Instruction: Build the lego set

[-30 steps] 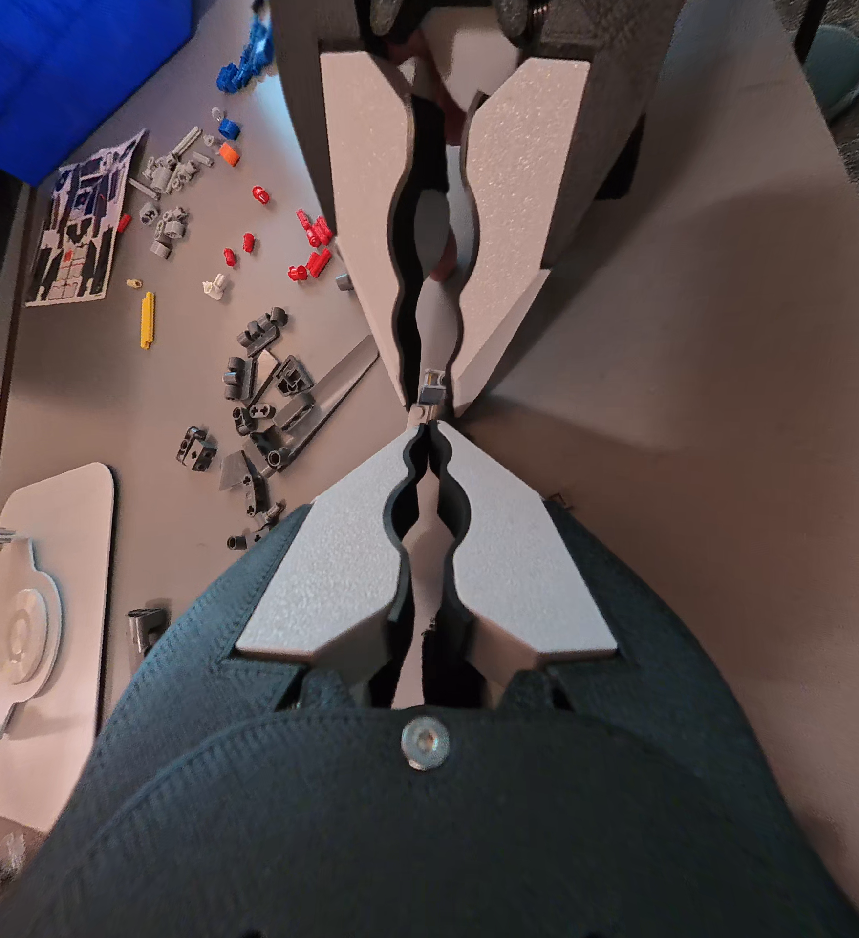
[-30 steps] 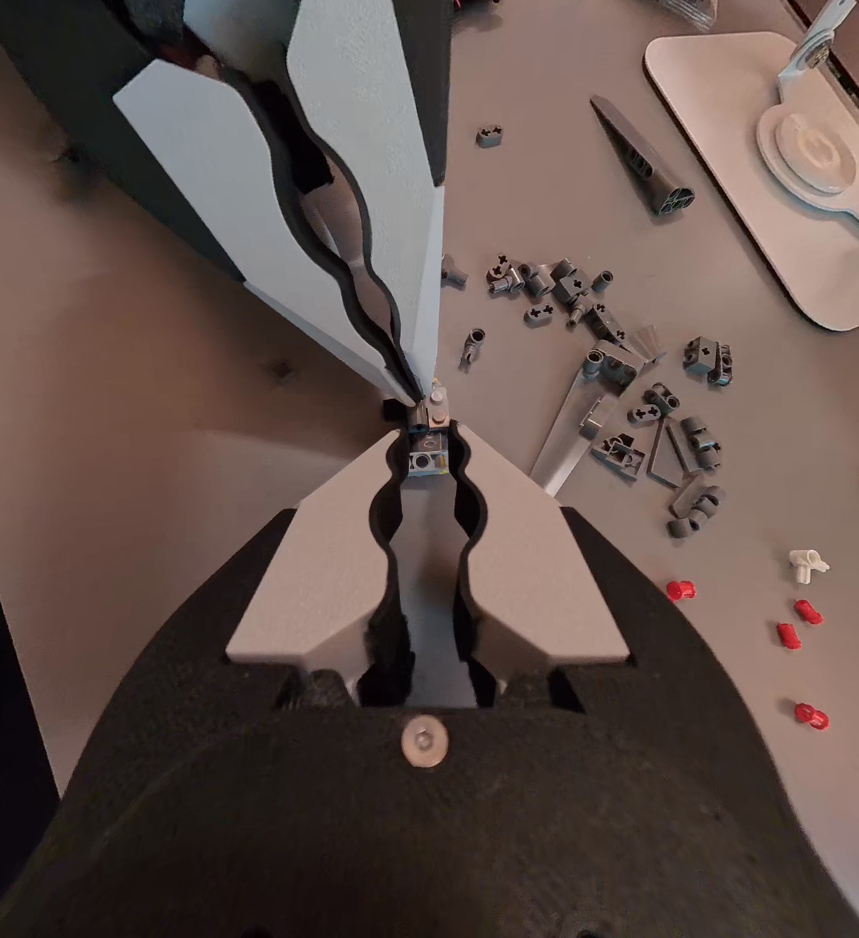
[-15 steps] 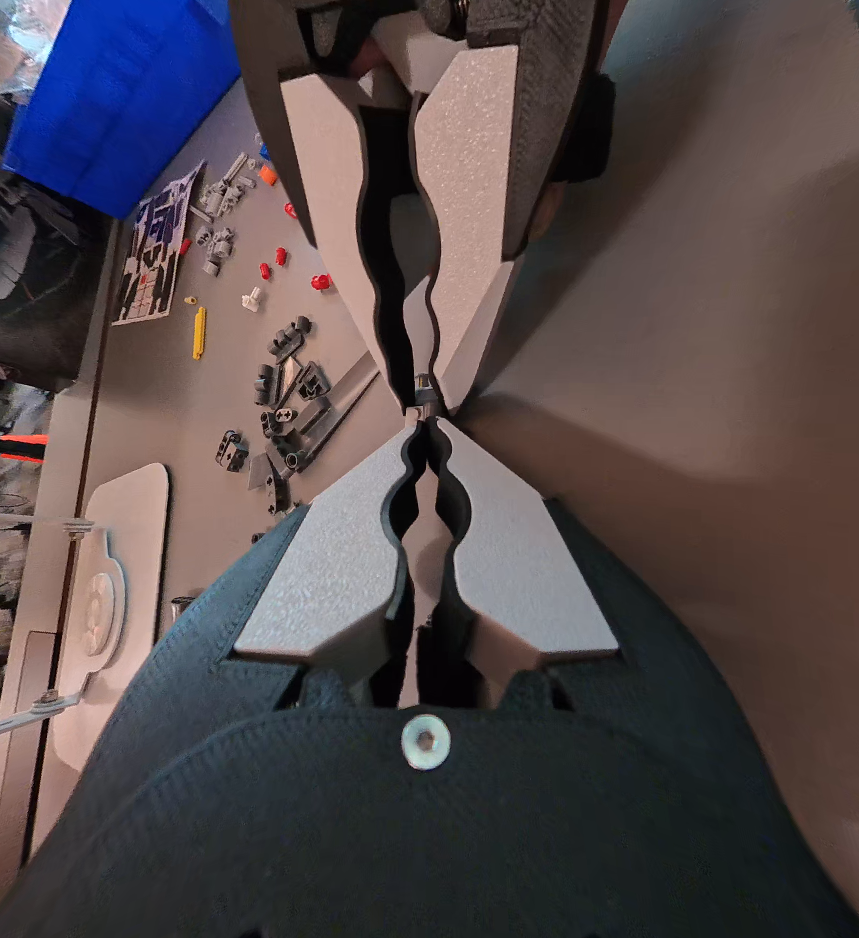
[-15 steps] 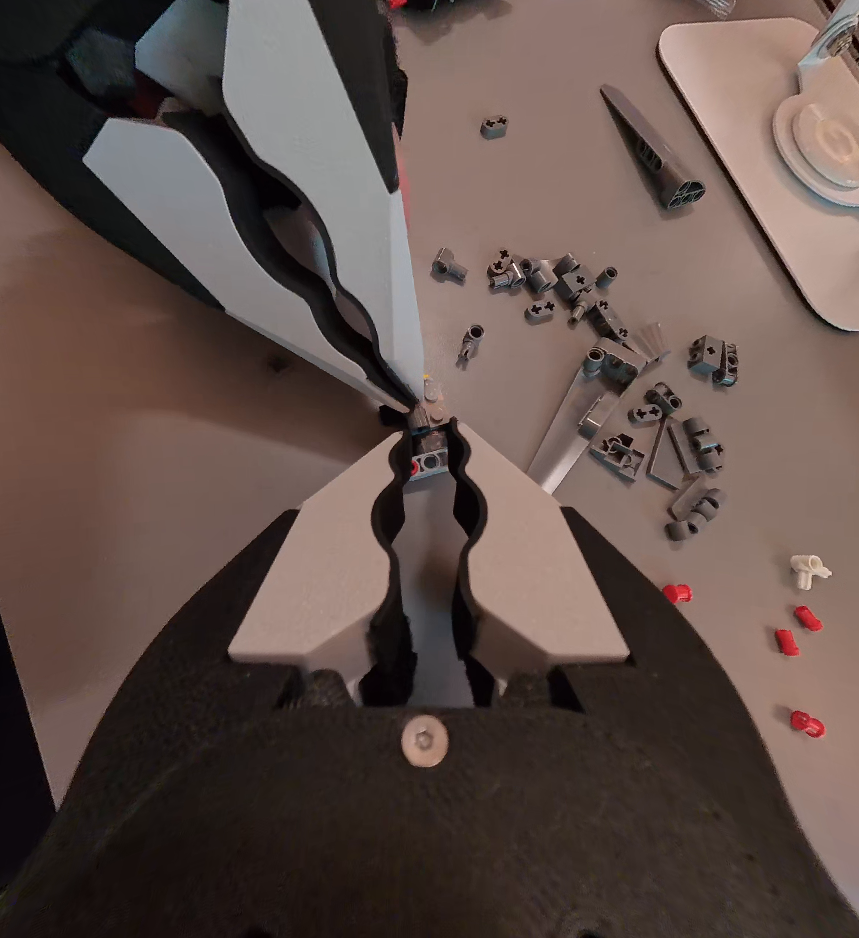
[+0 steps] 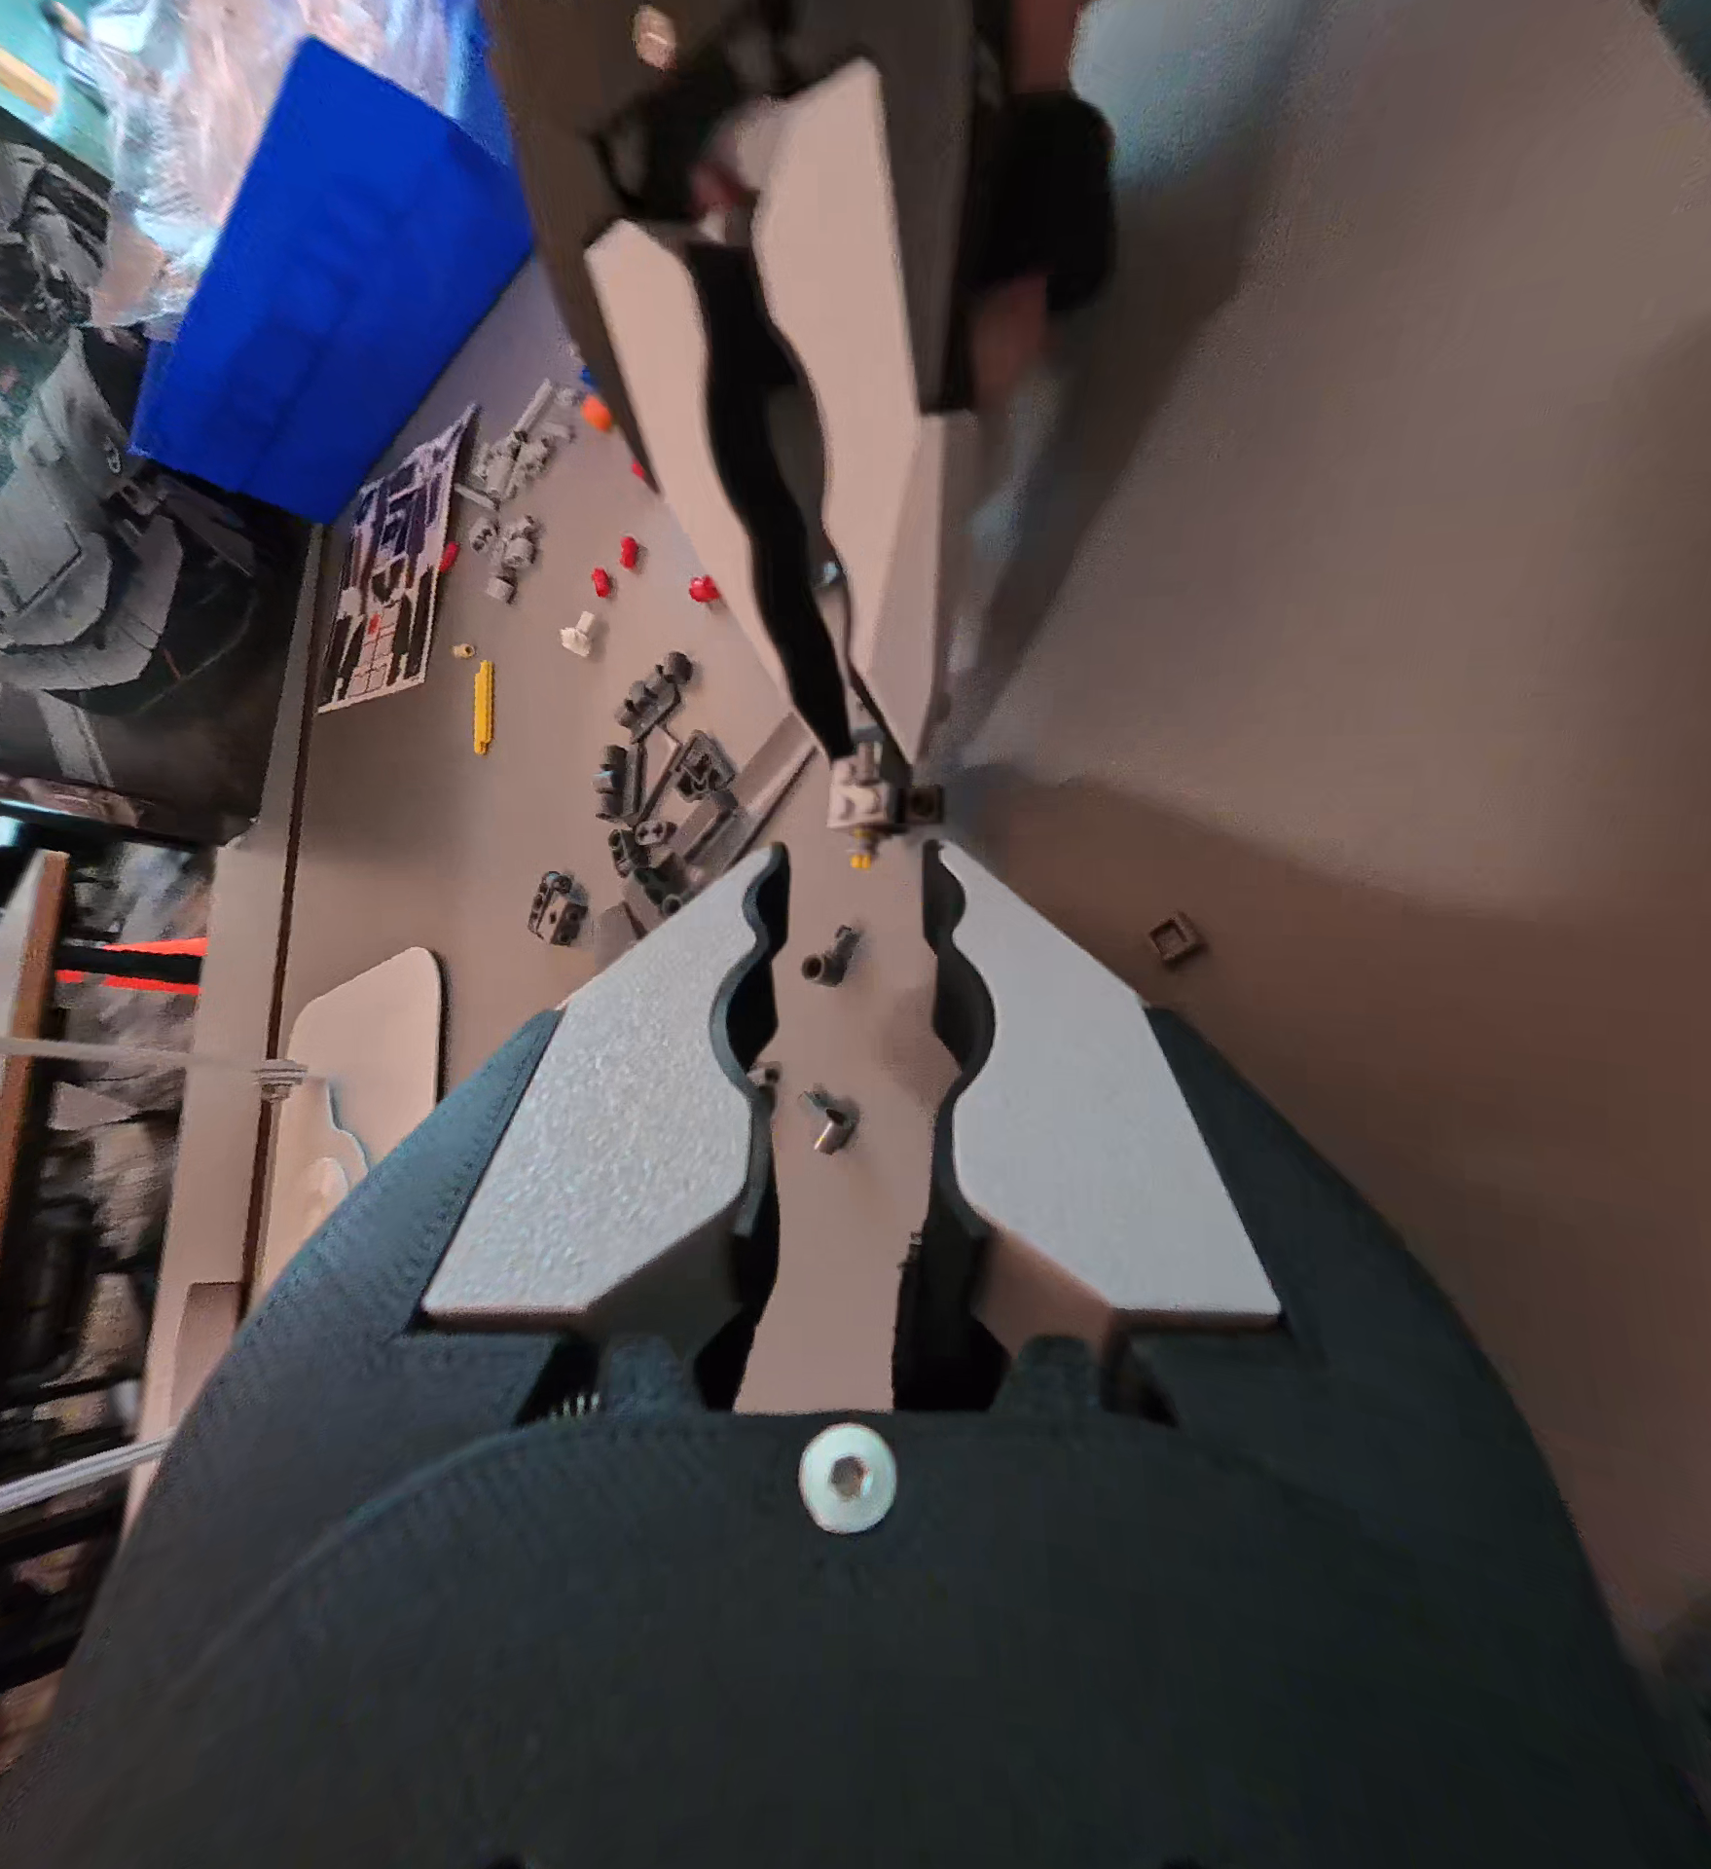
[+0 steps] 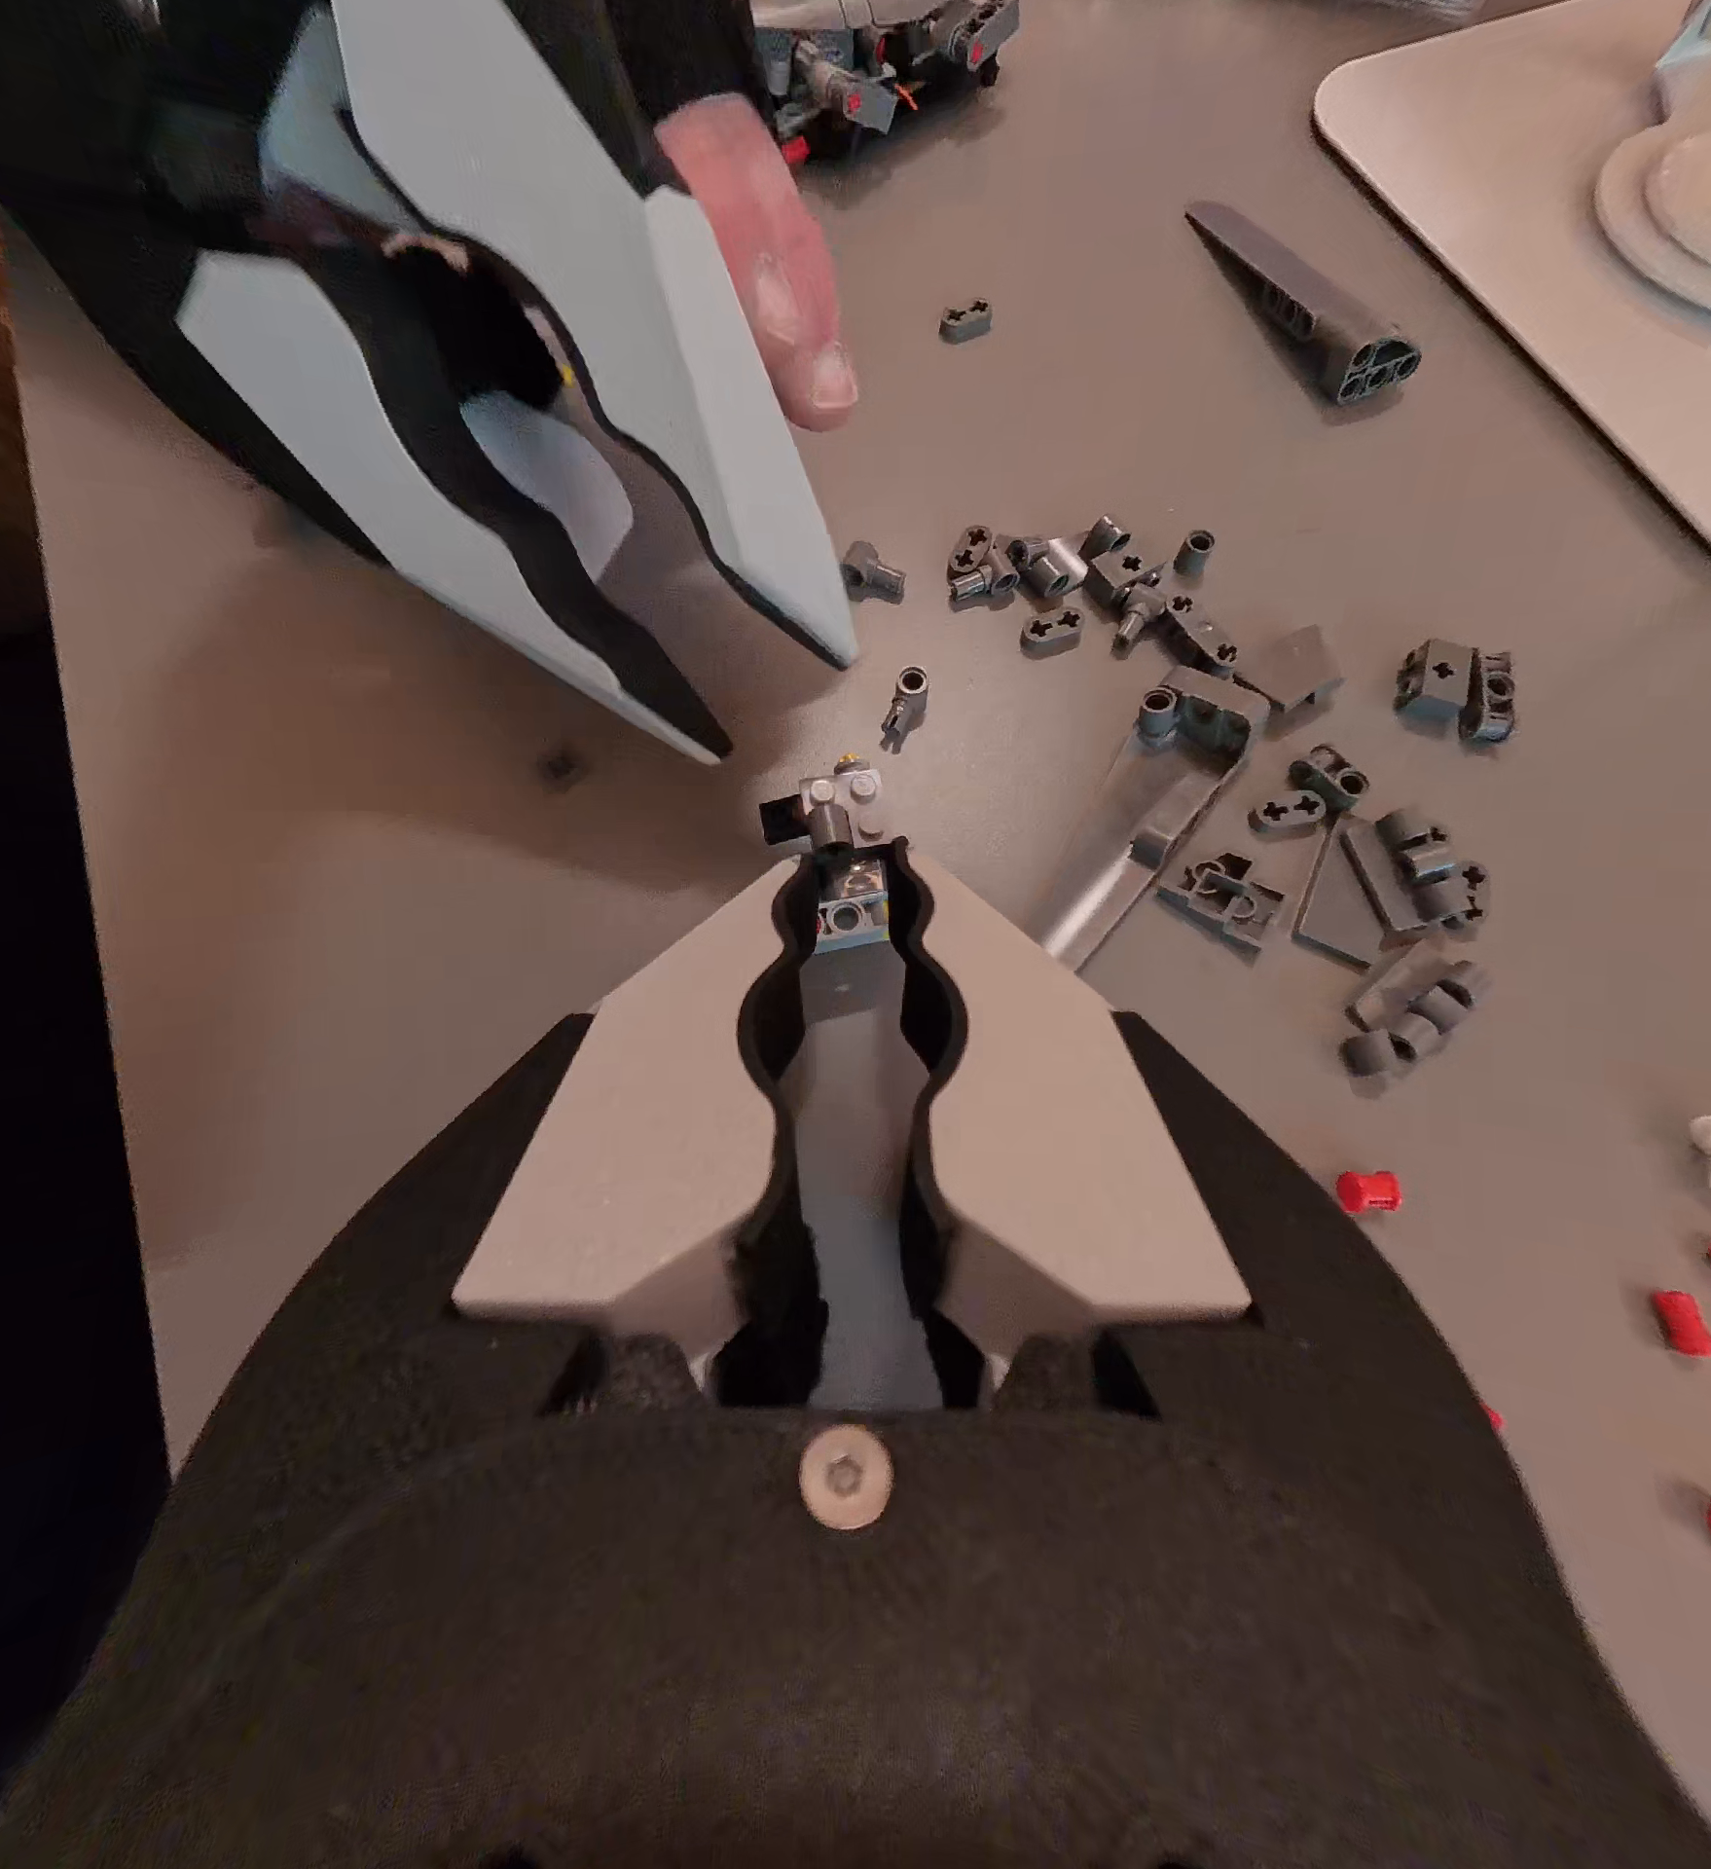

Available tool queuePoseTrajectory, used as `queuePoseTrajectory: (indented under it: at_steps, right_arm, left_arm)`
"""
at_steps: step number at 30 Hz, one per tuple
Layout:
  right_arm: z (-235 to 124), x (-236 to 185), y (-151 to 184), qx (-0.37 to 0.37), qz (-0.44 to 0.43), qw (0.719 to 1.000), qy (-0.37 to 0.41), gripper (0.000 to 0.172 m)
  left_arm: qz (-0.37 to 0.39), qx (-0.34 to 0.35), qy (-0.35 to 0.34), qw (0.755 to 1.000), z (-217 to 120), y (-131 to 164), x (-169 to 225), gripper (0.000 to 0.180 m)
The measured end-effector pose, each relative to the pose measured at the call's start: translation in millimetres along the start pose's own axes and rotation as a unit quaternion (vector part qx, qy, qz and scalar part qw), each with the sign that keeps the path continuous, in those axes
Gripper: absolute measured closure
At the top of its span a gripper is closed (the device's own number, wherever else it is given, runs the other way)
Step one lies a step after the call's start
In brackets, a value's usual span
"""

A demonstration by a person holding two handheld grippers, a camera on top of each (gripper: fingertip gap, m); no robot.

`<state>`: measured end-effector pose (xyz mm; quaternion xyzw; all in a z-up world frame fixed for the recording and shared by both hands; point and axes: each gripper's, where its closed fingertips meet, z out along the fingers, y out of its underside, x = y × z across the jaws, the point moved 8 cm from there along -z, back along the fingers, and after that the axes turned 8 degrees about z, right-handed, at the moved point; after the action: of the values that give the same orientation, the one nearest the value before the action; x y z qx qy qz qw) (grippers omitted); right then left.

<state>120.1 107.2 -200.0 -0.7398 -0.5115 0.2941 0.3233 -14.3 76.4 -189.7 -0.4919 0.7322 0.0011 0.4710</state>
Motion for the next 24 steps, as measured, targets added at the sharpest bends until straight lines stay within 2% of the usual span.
queuePoseTrajectory:
  at_steps: [3,7,9,12,17,24]
  right_arm:
    - [-4,5,-3,0.015,0.031,0.999,-0.038,0.161]
    - [-9,8,-7,0.027,0.061,0.995,-0.073,0.161]
    - [-11,10,-8,0.029,0.073,0.993,-0.082,0.161]
    - [-14,13,-8,0.032,0.088,0.991,-0.094,0.161]
    - [-18,15,-8,0.028,0.096,0.989,-0.109,0.161]
    - [-24,16,-13,0.041,0.105,0.981,-0.161,0.161]
  left_arm:
    - [0.052,-0.022,-0.034,0.998,7,-1,3,0.146]
    - [0.088,-0.01,-0.091,0.992,7,-5,0,0.157]
    - [0.107,-0.009,-0.096,0.99,8,-7,3,0.165]
    - [0.117,-0.009,-0.108,0.987,9,-10,3,0.167]
    - [0.141,-0.004,-0.12,0.983,10,-14,3,0.165]
    - [0.136,0.027,-0.126,0.982,0,-20,-1,0.164]
